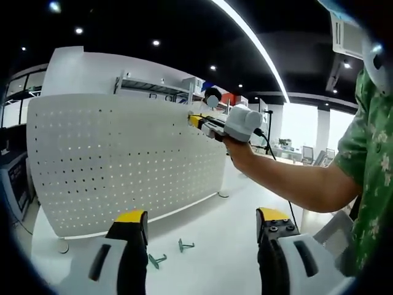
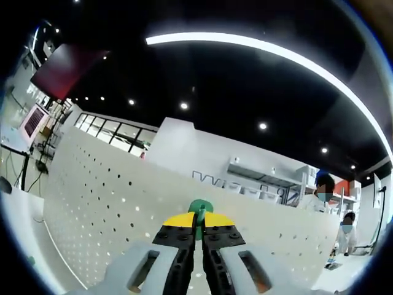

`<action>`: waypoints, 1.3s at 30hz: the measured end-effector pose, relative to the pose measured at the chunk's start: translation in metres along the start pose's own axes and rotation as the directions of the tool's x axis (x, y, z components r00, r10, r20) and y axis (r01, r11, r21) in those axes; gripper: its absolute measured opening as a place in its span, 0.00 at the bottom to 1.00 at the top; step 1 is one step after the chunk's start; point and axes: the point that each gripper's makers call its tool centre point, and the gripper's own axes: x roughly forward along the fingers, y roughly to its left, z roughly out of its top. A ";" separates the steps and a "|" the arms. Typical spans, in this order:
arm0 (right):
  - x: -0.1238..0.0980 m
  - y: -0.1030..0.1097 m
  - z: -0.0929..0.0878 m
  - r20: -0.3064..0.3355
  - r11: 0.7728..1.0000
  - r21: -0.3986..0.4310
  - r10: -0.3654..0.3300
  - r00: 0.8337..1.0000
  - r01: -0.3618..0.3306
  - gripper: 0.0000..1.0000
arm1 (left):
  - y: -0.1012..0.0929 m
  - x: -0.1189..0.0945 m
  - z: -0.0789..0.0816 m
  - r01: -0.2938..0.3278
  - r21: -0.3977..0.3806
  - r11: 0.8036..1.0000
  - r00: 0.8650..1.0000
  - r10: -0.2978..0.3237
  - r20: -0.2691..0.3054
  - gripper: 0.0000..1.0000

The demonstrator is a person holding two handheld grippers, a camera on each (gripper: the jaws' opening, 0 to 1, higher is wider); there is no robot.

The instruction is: Insert the hook assembly into the mounting plate slot until the hook locks in place.

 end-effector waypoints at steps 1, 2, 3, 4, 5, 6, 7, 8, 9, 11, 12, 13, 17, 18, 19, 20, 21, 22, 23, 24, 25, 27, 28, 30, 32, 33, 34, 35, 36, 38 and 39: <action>0.000 0.000 0.000 -0.001 1.000 -0.001 -0.002 1.000 0.002 0.01 | 0.000 0.000 0.000 0.000 0.001 1.000 1.000 0.000 -0.001 0.74; 0.000 0.000 0.000 -0.002 1.000 -0.001 -0.001 1.000 0.001 0.01 | 0.000 0.000 -0.001 0.000 0.000 1.000 1.000 0.000 -0.002 0.74; 0.000 0.000 0.000 -0.001 1.000 0.000 -0.002 1.000 0.002 0.01 | 0.000 0.000 -0.001 0.001 0.000 1.000 1.000 -0.001 -0.003 0.74; 0.000 0.000 0.000 -0.001 1.000 -0.001 -0.001 1.000 0.001 0.01 | 0.000 0.000 -0.001 0.001 0.000 1.000 1.000 -0.001 -0.003 0.74; 0.000 0.000 0.000 0.000 1.000 -0.003 -0.001 1.000 0.001 0.01 | 0.000 0.001 -0.002 0.001 -0.001 1.000 1.000 -0.001 -0.004 0.74; 0.001 0.000 0.000 -0.001 1.000 -0.003 -0.001 1.000 0.001 0.01 | 0.001 0.001 -0.002 0.001 -0.002 1.000 1.000 -0.001 -0.005 0.74; 0.001 0.000 -0.001 -0.002 1.000 -0.003 0.000 1.000 0.000 0.01 | 0.001 0.001 -0.002 0.001 -0.002 1.000 1.000 -0.001 -0.004 0.74; 0.001 0.000 -0.001 -0.002 1.000 -0.007 -0.001 1.000 0.001 0.01 | 0.001 0.001 -0.002 0.001 -0.003 1.000 1.000 -0.001 -0.004 0.74; 0.002 0.000 -0.002 -0.003 1.000 -0.007 -0.001 1.000 0.001 0.01 | 0.001 0.001 -0.002 0.001 -0.003 1.000 1.000 -0.001 -0.004 0.74; 0.002 -0.001 -0.003 -0.005 1.000 -0.004 -0.002 1.000 0.002 0.01 | 0.001 0.001 -0.002 0.002 -0.003 1.000 1.000 -0.002 -0.005 0.74; 0.003 -0.002 -0.004 -0.005 1.000 -0.006 -0.004 1.000 0.004 0.01 | 0.001 0.002 -0.002 0.001 -0.003 1.000 1.000 -0.001 -0.005 0.74; 0.003 -0.002 -0.004 -0.005 1.000 -0.004 -0.003 1.000 0.003 0.01 | 0.002 0.002 -0.002 0.001 -0.003 1.000 1.000 -0.001 -0.005 0.74; 0.004 -0.001 -0.003 -0.003 1.000 -0.006 -0.002 1.000 0.002 0.01 | 0.002 0.002 -0.003 0.000 -0.003 1.000 1.000 0.000 -0.007 0.74; 0.004 -0.002 -0.003 -0.003 1.000 -0.004 -0.003 1.000 0.003 0.01 | 0.002 0.002 -0.003 0.001 -0.004 1.000 1.000 -0.001 -0.007 0.74; 0.005 -0.002 -0.003 -0.002 1.000 -0.004 -0.004 1.000 0.004 0.02 | 0.002 0.003 -0.003 0.002 -0.005 1.000 1.000 -0.002 -0.007 0.74; 0.005 -0.002 -0.003 -0.003 1.000 -0.005 -0.004 1.000 0.004 0.02 | 0.002 0.003 -0.003 0.002 -0.004 1.000 1.000 -0.002 -0.008 0.73; 0.005 -0.002 -0.003 -0.003 1.000 -0.001 -0.003 1.000 0.003 0.02 | 0.002 0.003 -0.003 0.002 -0.004 1.000 1.000 -0.002 -0.008 0.73; 0.005 -0.002 -0.003 -0.003 1.000 -0.002 -0.003 1.000 0.003 0.02 | 0.002 0.003 -0.003 0.003 -0.005 1.000 1.000 -0.003 -0.007 0.73; 0.005 -0.001 -0.004 -0.004 1.000 -0.004 -0.003 1.000 0.003 0.02 | 0.002 0.003 -0.002 0.002 -0.004 1.000 1.000 -0.002 -0.006 0.73; 0.005 -0.001 -0.004 -0.005 1.000 -0.002 -0.003 1.000 0.003 0.02 | 0.003 0.003 -0.002 0.001 -0.004 1.000 1.000 -0.001 -0.006 0.73; 0.006 -0.001 -0.004 -0.006 1.000 -0.001 -0.002 1.000 0.002 0.02 | 0.003 0.003 -0.002 0.002 -0.005 1.000 1.000 -0.002 -0.006 0.73; 0.006 -0.001 -0.004 -0.004 1.000 -0.001 -0.003 1.000 0.003 0.02 | 0.003 0.003 -0.002 0.001 -0.003 1.000 1.000 -0.001 -0.006 0.73; 0.006 -0.001 -0.004 -0.004 1.000 -0.001 -0.003 1.000 0.003 0.02 | 0.003 0.003 -0.002 0.001 -0.004 1.000 1.000 -0.001 -0.005 0.73; 0.006 0.000 -0.004 -0.002 1.000 -0.003 -0.003 1.000 0.003 0.02 | 0.003 0.003 -0.002 0.001 -0.005 1.000 1.000 -0.001 -0.005 0.73; 0.006 0.000 -0.004 -0.002 1.000 -0.006 -0.003 1.000 0.003 0.02 | 0.004 0.003 -0.002 0.002 -0.005 1.000 1.000 -0.002 -0.005 0.73; 0.007 0.000 -0.004 -0.003 1.000 -0.003 -0.003 1.000 0.003 0.02 | 0.004 0.003 -0.002 0.002 -0.004 1.000 1.000 -0.002 -0.006 0.73; 0.007 0.000 -0.004 -0.003 1.000 -0.003 -0.004 1.000 0.004 0.02 | 0.004 0.003 -0.002 0.003 -0.004 1.000 1.000 -0.003 -0.006 0.73; 0.006 0.000 -0.004 -0.002 1.000 -0.005 -0.004 1.000 0.004 0.02 | 0.004 0.003 -0.002 0.003 -0.005 1.000 1.000 -0.003 -0.005 0.73; 0.006 0.000 -0.004 -0.002 1.000 -0.005 -0.005 1.000 0.005 0.02 | 0.004 0.003 -0.002 0.003 -0.004 1.000 1.000 -0.003 -0.005 0.73; 0.006 0.000 -0.004 -0.003 1.000 -0.004 -0.006 1.000 0.006 0.02 | 0.004 0.003 -0.002 0.004 -0.005 1.000 1.000 -0.004 -0.005 0.73; 0.006 0.000 -0.004 -0.004 1.000 -0.003 -0.006 1.000 0.006 0.02 | 0.004 0.004 -0.002 0.004 -0.006 1.000 1.000 -0.004 -0.006 0.73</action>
